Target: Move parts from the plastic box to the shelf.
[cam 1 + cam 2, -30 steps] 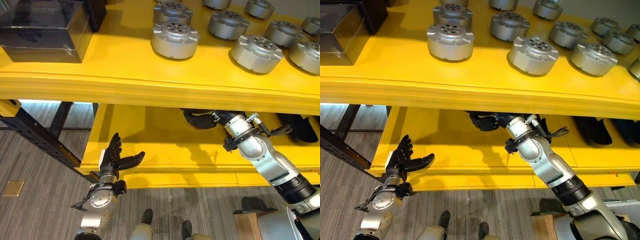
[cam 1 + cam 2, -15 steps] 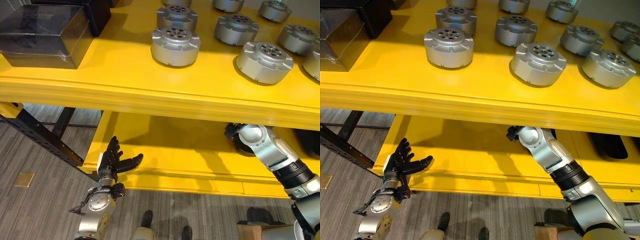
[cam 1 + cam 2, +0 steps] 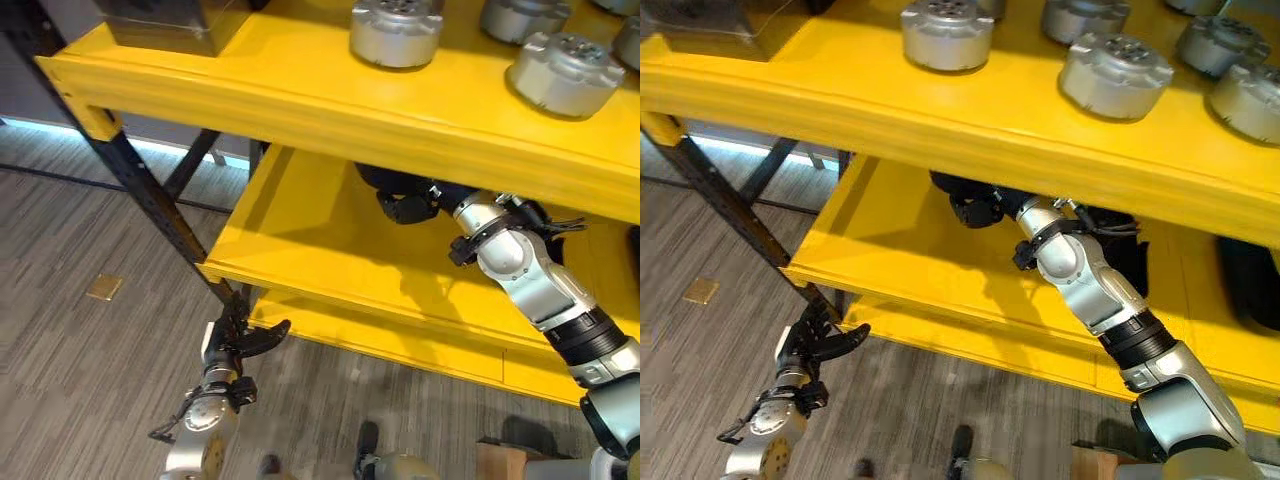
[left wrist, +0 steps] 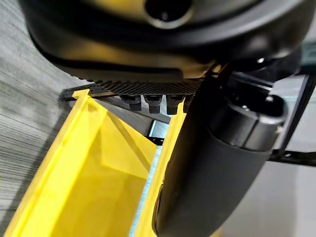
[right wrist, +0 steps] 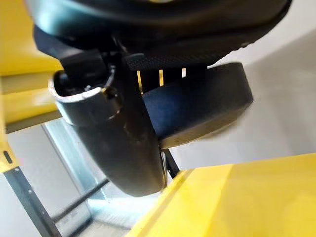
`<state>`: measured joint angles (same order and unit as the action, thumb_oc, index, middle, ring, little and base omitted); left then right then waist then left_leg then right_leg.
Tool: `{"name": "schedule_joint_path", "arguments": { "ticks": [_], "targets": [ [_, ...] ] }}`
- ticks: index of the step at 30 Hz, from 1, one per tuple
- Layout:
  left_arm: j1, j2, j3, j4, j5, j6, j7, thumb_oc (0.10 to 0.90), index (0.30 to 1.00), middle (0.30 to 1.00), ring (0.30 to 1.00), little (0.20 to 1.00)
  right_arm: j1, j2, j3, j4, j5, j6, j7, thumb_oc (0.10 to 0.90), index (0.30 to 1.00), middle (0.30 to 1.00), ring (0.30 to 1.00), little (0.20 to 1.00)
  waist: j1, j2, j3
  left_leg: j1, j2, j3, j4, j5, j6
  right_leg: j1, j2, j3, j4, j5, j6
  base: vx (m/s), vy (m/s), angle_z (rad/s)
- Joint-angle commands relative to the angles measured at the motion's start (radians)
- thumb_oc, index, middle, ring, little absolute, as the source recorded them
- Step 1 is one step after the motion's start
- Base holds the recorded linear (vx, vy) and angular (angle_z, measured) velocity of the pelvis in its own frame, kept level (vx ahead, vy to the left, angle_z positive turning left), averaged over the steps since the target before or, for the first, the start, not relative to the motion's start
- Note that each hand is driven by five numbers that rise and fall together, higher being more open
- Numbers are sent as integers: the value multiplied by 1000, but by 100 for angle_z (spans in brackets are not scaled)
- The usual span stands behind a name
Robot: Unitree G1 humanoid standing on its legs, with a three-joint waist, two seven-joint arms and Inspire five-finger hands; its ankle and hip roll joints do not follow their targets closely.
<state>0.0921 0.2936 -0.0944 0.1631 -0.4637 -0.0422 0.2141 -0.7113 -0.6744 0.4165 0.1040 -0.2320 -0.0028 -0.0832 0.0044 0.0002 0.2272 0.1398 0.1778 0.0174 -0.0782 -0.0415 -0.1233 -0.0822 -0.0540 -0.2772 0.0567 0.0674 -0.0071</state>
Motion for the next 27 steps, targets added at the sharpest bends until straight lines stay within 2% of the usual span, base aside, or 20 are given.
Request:
{"name": "schedule_joint_path", "arguments": {
  "ticks": [1,5,8,12,14,15,16,18,19,21,24,25,27],
  "targets": [
    [25,75,21,-110,37,-79,-14,900,1000,1000,1000,1000,-136,-21,-42,-26,-18,-64,-69,400,300,300,300,300,29,-52,-168,-91,-24,-61,84,-16,24,9,-120,37,28,-56,120,-7,246,-11],
    [24,76,21,-110,48,-76,-12,900,1000,1000,1000,1000,-107,-4,-59,-34,-33,-57,-59,400,300,300,300,300,42,-71,-162,-97,-72,-56,106,-46,53,6,-165,50,20,-15,149,-51,224,-1],
    [16,86,10,-115,65,-71,-14,900,1000,1000,1000,1000,-85,6,-81,-39,-57,-49,-63,400,300,300,300,300,46,-96,-158,-101,-118,-41,143,-83,80,8,-209,59,12,28,178,-41,266,1],
    [-1,104,3,-108,77,-73,-13,900,1000,1000,1000,1000,-65,9,-97,-44,-64,-46,-67,400,300,300,300,300,37,-113,-133,-113,-145,-25,162,-91,101,-26,-232,88,29,97,203,-80,136,-9],
    [-19,118,-3,-98,71,-77,-12,900,1000,1000,1000,1000,-76,7,-101,-37,-68,-40,-74,400,300,300,300,300,36,-111,-110,-134,-146,-23,178,-85,109,-53,-218,121,78,88,203,-200,87,-24],
    [-37,130,-1,-78,65,-81,-3,900,1000,1000,1000,1000,-82,5,-107,-34,-73,-38,-80,400,300,300,300,300,38,-104,-92,-175,-143,-22,220,-85,118,-59,-200,150,134,52,190,-309,-9,-30],
    [-45,138,15,-78,49,-85,13,900,1000,1000,1000,1000,-99,8,-91,-24,-80,-36,-83,400,300,300,300,300,67,-89,-103,-224,-121,-17,243,-76,112,-15,-237,120,153,11,165,-261,-84,-33],
    [-48,143,22,-84,39,-89,26,900,1000,1000,1000,1000,-122,4,-77,-14,-92,-35,-90,400,300,300,300,300,89,-96,-116,-253,-99,-12,268,-77,93,47,-290,83,100,33,175,-101,-204,-20],
    [-38,140,34,-87,34,-87,30,900,1000,1000,1000,1000,-138,-2,-68,-8,-100,-34,-91,400,300,300,300,300,101,-113,-130,-260,-83,0,273,-77,81,68,-297,61,35,33,185,-3,-222,-21],
    [-16,131,48,-86,38,-90,27,900,1000,1000,1000,1000,-147,2,-56,8,-93,-34,-83,400,300,300,300,300,99,-134,-147,-250,-69,16,267,-72,67,78,-287,61,-10,46,206,58,-203,-52],
    [9,124,66,-93,28,-84,27,900,1000,1000,1000,1000,-161,11,-41,-2,-85,-34,-75,400,300,300,300,300,92,-138,-168,-226,-28,28,226,-47,43,84,-253,56,-37,31,207,47,-212,-50],
    [16,118,65,-90,30,-81,17,900,1000,1000,1000,1000,-160,11,-42,0,-80,-36,-75,400,300,300,300,300,82,-136,-174,-213,0,22,195,-26,26,95,-224,60,-52,-2,198,33,-202,-40],
    [17,116,66,-87,26,-81,16,900,1000,1000,1000,1000,-162,4,-38,-1,-83,-37,-74,400,300,300,300,300,78,-132,-176,-204,11,19,176,-14,19,98,-213,59,-53,-11,193,24,-147,-6]
  ]
}}
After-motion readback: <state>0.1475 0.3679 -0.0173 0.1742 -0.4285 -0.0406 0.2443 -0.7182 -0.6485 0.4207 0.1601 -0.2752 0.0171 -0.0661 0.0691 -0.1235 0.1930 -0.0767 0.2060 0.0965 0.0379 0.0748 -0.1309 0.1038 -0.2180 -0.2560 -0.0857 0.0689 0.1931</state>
